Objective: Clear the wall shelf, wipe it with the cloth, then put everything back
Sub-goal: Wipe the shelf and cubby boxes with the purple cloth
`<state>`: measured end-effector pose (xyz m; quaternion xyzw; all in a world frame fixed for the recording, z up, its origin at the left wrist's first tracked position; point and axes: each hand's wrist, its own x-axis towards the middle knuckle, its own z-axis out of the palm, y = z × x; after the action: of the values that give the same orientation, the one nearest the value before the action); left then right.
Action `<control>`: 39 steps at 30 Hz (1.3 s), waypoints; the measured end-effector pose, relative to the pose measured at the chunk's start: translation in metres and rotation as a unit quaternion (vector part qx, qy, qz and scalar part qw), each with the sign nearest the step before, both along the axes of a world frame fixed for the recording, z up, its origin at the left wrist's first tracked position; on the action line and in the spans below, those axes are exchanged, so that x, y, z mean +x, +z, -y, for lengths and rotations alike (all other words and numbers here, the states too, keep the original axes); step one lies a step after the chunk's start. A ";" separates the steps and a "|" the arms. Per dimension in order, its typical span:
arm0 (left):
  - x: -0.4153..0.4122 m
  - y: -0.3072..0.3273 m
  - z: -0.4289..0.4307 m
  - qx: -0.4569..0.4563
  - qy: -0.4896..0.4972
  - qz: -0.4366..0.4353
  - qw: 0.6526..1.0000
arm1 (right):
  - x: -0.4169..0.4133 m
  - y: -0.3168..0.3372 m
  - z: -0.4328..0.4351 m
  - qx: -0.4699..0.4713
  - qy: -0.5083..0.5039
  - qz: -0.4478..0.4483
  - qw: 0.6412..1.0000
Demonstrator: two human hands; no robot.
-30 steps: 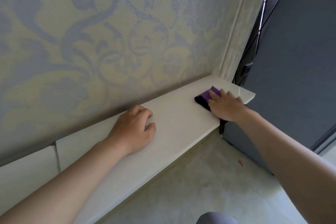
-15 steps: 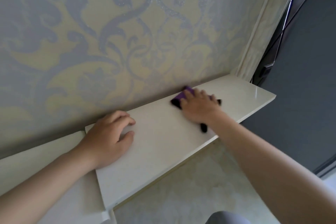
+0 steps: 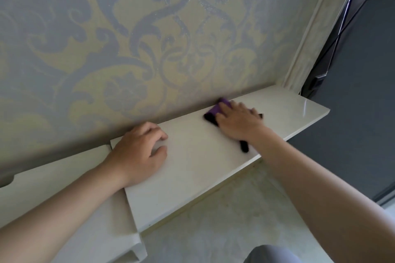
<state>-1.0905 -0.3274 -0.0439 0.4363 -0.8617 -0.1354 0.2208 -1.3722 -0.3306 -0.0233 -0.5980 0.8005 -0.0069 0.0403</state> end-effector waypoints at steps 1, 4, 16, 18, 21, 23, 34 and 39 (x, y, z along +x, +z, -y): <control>-0.001 -0.001 0.001 0.000 -0.001 -0.002 1.000 | -0.009 0.001 0.001 -0.003 -0.034 0.001 0.999; -0.001 -0.003 0.003 0.010 0.008 -0.012 1.000 | 0.032 -0.003 0.004 -0.005 -0.036 0.006 0.999; 0.003 -0.001 0.001 -0.014 0.060 -0.055 0.997 | -0.011 0.002 -0.040 0.015 -0.009 0.006 1.000; 0.000 -0.001 -0.001 -0.017 0.065 -0.049 0.997 | -0.022 0.002 -0.052 0.024 -0.048 -0.005 0.999; -0.002 0.001 -0.002 -0.022 0.072 -0.043 0.996 | 0.030 -0.007 -0.069 -0.010 0.003 -0.018 1.000; -0.001 0.001 -0.002 -0.024 0.069 -0.041 0.997 | 0.070 -0.010 -0.087 -0.029 0.078 0.001 0.997; -0.002 0.000 0.000 -0.021 0.065 -0.054 0.996 | 0.009 0.000 -0.071 0.036 0.000 -0.040 0.999; 0.004 0.001 0.001 -0.022 0.068 -0.082 0.994 | 0.098 -0.002 -0.079 0.036 0.177 0.004 0.983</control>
<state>-1.0867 -0.3280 -0.0425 0.4761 -0.8119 -0.1368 0.3089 -1.2741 -0.2518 -0.0252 -0.7286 0.6813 0.0268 0.0652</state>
